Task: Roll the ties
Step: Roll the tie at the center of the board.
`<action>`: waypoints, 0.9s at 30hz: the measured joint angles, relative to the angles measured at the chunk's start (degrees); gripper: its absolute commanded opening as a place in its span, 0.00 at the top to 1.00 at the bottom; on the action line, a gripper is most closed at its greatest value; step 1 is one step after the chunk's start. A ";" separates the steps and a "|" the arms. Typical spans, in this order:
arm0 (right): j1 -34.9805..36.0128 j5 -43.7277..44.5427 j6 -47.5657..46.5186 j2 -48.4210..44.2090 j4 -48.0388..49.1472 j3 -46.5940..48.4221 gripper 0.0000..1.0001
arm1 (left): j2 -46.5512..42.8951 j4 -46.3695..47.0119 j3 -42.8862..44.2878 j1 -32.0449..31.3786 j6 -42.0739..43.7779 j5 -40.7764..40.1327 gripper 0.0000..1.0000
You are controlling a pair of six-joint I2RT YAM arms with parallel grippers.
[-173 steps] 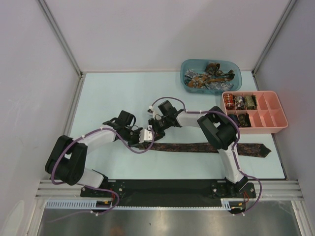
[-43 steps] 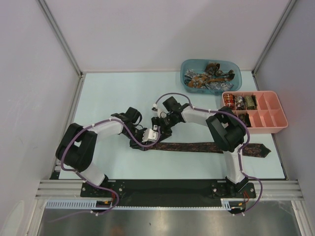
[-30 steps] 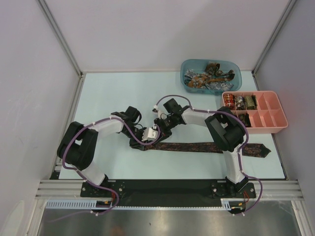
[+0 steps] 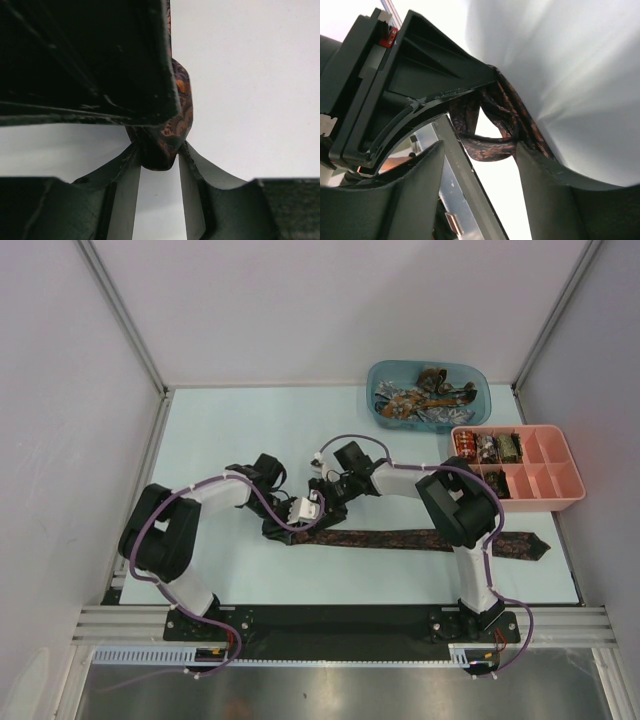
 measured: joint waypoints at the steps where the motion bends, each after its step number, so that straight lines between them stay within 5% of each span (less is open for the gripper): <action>1: 0.22 -0.09 0.20 0.00 0.15 0.00 0.47 | 0.04 -0.07 0.07 0.04 0.00 0.07 0.59; 11: 0.59 -0.37 0.39 0.00 0.04 -0.50 1.00 | 0.13 -0.37 0.11 0.68 0.02 0.61 0.51; 22: -0.28 1.86 0.07 0.28 -0.96 -2.47 1.00 | -2.08 2.97 -1.38 5.22 -1.03 0.33 0.12; 27: -0.37 3.15 0.42 1.07 -0.90 -2.47 1.00 | -6.80 5.86 -5.16 5.60 -1.70 0.15 0.04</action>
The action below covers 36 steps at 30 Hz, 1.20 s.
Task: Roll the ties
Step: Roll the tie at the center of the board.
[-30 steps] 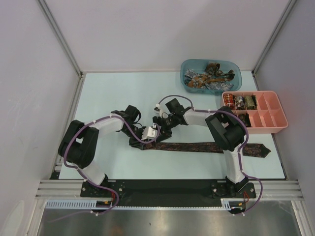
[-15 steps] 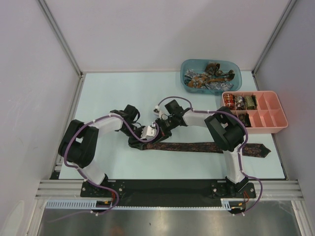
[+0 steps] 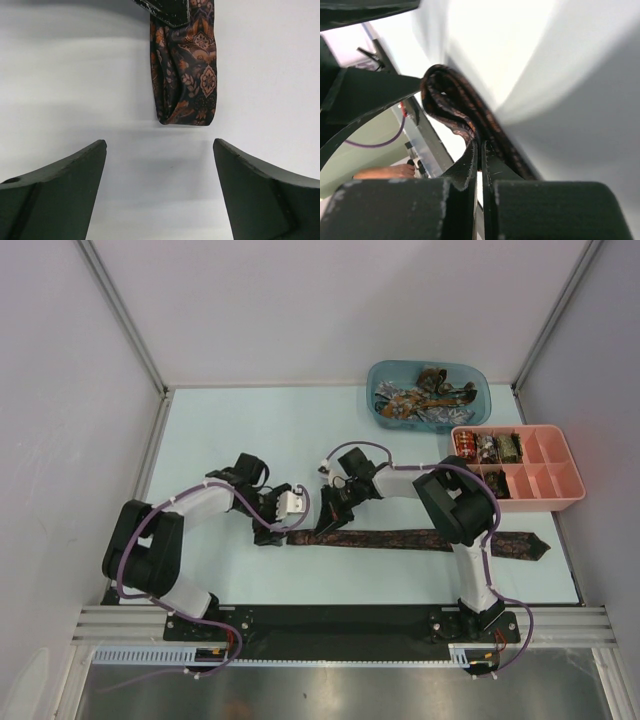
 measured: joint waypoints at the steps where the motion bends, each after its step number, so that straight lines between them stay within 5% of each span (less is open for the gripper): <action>1: -0.02 0.52 0.02 0.17 -0.11 0.00 1.00 | -0.17 0.31 -0.17 -0.11 -0.07 -0.02 0.04; 10: -0.39 1.86 0.90 0.81 -0.42 0.00 1.00 | -0.85 6.25 -3.30 -4.42 -2.47 -1.51 0.06; 15: -0.39 1.55 0.92 0.83 -0.35 0.00 0.99 | -0.22 8.48 -3.10 -8.28 -4.15 -2.95 0.18; 20: -0.39 1.03 1.31 0.92 -0.17 0.00 0.81 | 1.92 8.74 -1.46 -11.15 -5.16 -3.61 0.43; 24: -0.66 0.04 1.70 0.92 0.11 0.00 0.60 | 2.97 8.02 -0.57 -11.54 -5.70 -3.45 0.51; 32: -1.03 -1.68 1.86 0.35 0.04 0.00 0.63 | 4.59 6.14 1.33 -11.56 -5.35 -3.10 0.55; 36: -1.03 -1.70 1.07 0.26 -0.63 0.00 0.81 | 4.87 5.92 1.62 -11.56 -5.22 -3.13 0.56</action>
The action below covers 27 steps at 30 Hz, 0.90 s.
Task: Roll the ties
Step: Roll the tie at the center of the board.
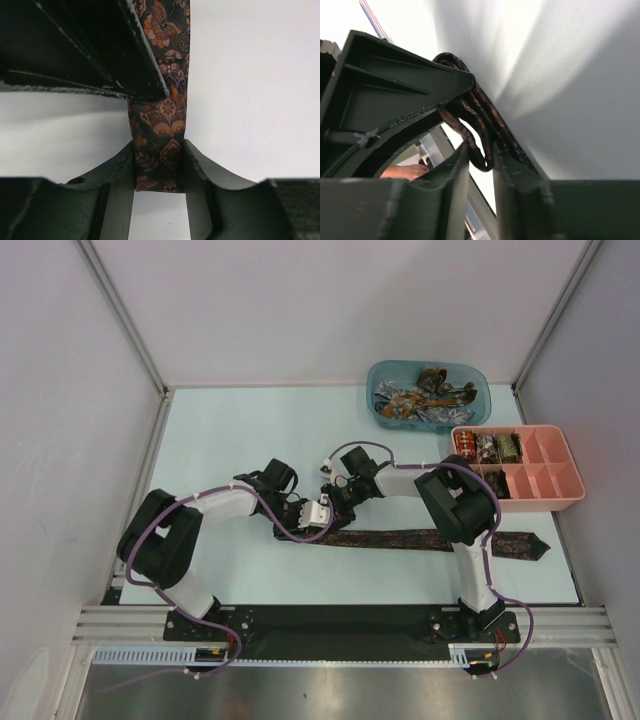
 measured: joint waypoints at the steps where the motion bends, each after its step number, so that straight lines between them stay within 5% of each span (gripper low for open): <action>1: 0.00 0.09 -0.31 0.00 -0.22 0.00 0.85 | 0.02 -0.04 0.02 0.00 0.02 0.02 0.54; 4: -0.07 0.50 -1.29 0.00 -1.14 0.00 1.00 | 0.02 -0.09 0.04 0.02 0.13 0.04 0.44; 10: -0.11 1.90 -2.75 0.02 -3.32 0.00 1.00 | -0.09 -0.96 0.17 1.95 1.40 0.11 0.37; 19: 0.20 2.62 -3.72 0.85 -5.84 1.42 1.00 | -0.74 -3.93 0.39 3.87 2.89 -0.94 0.55; 27: 0.50 2.78 -3.91 1.88 -7.54 3.15 1.00 | -1.49 -7.48 2.43 2.23 1.84 0.42 0.57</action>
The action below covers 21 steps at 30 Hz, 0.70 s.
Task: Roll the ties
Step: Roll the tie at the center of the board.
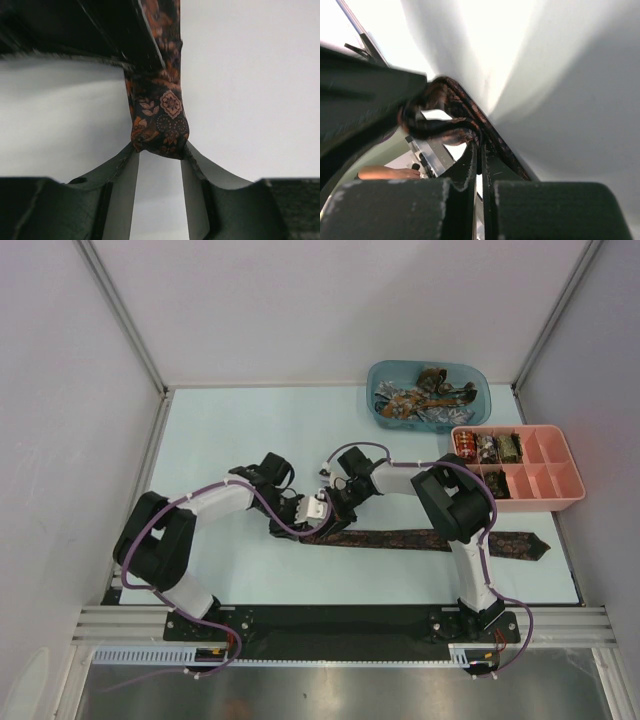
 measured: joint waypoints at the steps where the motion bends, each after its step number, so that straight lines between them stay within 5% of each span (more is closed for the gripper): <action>1: 0.00 0.00 0.00 0.04 -0.09 0.07 1.00 | 0.00 -0.28 0.76 -0.50 -0.50 0.50 0.57; 18: -0.15 -0.57 -0.20 0.50 -0.81 0.57 1.00 | 6.80 0.39 9.03 -9.88 -10.08 -1.57 0.57; 21: -0.52 -1.38 0.04 0.50 -0.02 0.00 0.93 | 7.04 0.33 9.22 -10.84 -10.99 -3.80 0.59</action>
